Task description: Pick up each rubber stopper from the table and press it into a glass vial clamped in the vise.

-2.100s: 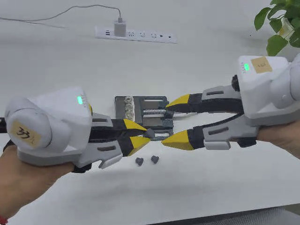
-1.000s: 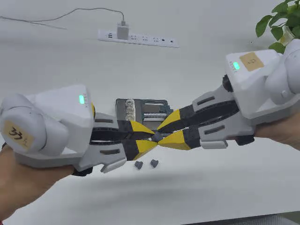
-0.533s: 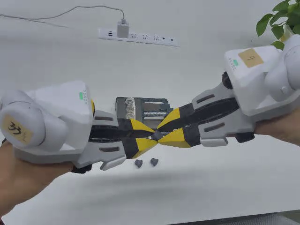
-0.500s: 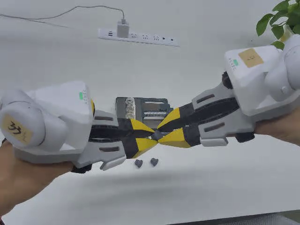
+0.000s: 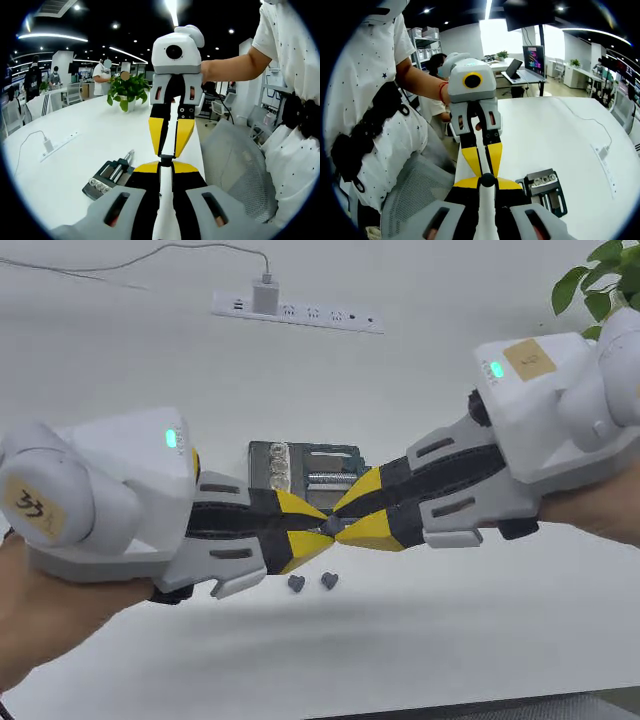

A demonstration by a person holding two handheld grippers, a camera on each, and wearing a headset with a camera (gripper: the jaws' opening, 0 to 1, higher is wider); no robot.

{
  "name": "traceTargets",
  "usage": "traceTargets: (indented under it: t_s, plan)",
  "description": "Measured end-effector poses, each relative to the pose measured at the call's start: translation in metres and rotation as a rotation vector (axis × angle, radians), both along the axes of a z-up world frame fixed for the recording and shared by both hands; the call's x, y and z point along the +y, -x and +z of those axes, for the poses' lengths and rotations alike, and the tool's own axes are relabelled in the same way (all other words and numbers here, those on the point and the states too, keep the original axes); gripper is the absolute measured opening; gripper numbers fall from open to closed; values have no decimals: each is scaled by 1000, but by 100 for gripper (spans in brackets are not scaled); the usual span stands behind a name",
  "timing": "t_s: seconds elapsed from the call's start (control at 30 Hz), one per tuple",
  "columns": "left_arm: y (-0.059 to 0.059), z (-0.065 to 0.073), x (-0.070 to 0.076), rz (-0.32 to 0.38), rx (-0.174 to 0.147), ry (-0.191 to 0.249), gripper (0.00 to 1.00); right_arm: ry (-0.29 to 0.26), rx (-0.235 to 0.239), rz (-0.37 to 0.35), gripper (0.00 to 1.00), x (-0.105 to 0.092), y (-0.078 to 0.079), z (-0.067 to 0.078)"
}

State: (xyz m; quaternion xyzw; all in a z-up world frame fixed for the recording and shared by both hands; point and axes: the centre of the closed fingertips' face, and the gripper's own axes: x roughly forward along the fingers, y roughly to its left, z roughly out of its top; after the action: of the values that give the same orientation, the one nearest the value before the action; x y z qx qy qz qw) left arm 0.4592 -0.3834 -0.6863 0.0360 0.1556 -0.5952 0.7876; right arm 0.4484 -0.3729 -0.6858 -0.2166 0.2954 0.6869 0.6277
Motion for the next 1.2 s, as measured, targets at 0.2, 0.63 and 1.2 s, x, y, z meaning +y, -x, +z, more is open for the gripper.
traceTargets:
  t_s: [0.2,0.63,1.2]
  plan:
    - [-1,-2,2,14,7,12,5,7,3,5,6,3,0,-1]
    - [-7,-5,12,57,8,28,9,18,13,6,6,7,-15,-4]
    - [-35,-22,64,242,7,17,28,90,-43,-45,6,18,-66,-9]
